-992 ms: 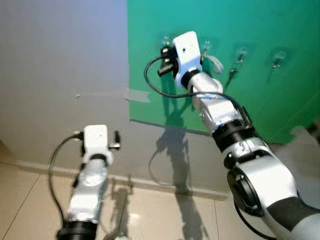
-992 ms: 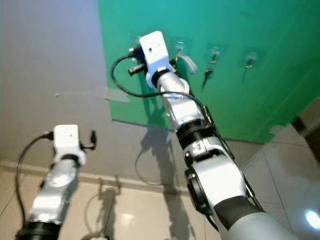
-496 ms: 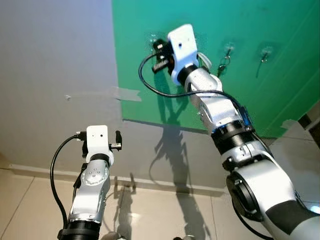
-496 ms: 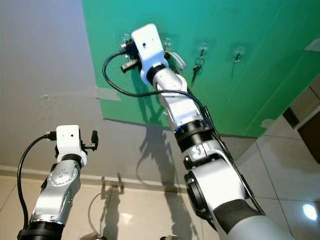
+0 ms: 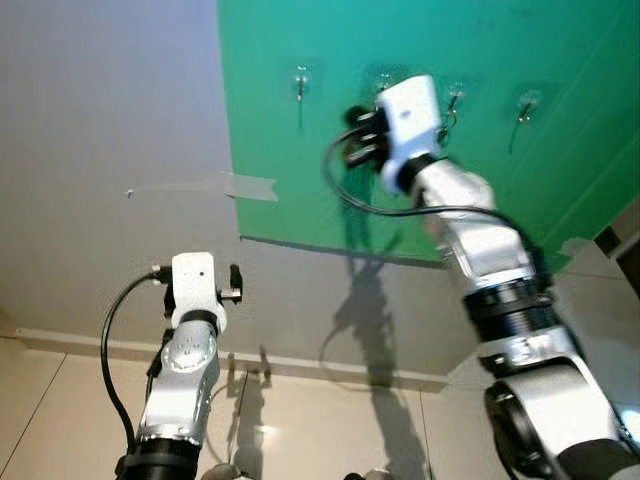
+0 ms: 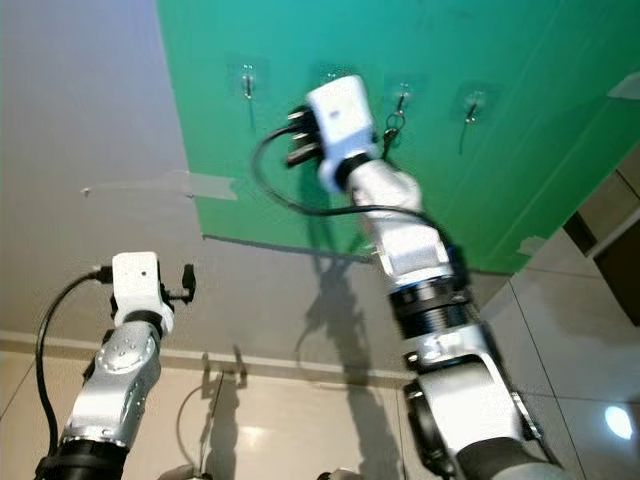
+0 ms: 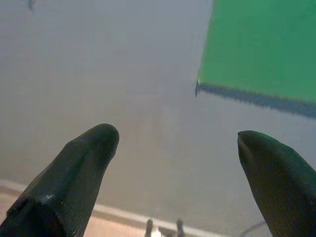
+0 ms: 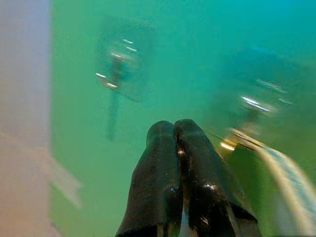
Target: Hang keys on a hook
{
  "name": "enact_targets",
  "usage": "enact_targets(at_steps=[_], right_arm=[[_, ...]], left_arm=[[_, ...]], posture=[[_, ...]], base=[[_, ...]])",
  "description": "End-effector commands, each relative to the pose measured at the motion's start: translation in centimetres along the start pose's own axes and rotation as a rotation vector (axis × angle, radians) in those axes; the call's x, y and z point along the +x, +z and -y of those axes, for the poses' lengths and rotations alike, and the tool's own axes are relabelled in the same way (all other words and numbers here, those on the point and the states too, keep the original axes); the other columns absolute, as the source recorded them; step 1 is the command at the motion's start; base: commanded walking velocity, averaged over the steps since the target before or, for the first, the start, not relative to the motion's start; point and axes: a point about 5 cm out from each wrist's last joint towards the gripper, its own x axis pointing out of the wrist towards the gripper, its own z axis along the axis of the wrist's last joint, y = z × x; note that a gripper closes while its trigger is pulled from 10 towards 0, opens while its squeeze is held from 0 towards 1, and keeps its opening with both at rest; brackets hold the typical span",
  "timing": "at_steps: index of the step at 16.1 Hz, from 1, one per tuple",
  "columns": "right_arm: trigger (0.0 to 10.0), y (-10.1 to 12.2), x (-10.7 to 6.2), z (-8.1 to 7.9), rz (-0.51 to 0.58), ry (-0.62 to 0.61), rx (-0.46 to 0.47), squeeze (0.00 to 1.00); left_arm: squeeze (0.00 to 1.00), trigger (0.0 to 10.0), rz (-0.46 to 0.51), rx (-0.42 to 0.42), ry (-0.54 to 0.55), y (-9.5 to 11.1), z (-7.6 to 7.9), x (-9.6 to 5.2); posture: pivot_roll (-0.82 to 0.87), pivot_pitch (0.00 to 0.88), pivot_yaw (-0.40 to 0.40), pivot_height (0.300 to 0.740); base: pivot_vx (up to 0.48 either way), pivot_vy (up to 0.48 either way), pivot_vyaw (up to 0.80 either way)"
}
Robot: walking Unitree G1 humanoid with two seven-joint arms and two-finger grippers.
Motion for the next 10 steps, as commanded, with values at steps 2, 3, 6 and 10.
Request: enact_targets(at_steps=[2, 3, 6, 10], right_arm=[[10.0, 1.1, -0.1, 0.6, 0.024, -0.022, -0.019, 0.00], [10.0, 1.4, -0.2, 0.5, 0.029, -0.029, -0.023, 0.00], [10.0, 1.8, -0.6, 0.6, 0.038, -0.059, -0.034, 0.00], [10.0, 2.3, -0.1, 0.1, 0.065, -0.091, -0.009, 0.00]], left_arm=[[0.00, 10.0, 0.015, -0.007, -0.045, 0.4, 1.2, 0.2], [0.00, 10.0, 0.011, 0.001, -0.067, 0.4, 1.6, 0.2], [0.00, 10.0, 0.001, 0.023, -0.097, 0.3, 1.6, 0.3], [0.00, 10.0, 0.021, 0.069, -0.123, 1.2, 0.9, 0.9]], posture=[[-0.04, 0.000, -0.093, 0.740], [-0.05, 0.000, -0.074, 0.740], [-0.07, 0.000, 0.010, 0.740], [-0.06, 0.000, 0.037, 0.740]], base=[[0.000, 0.000, 0.00], [0.000, 0.000, 0.00], [0.000, 0.000, 0.00], [0.000, 0.000, 0.00]])
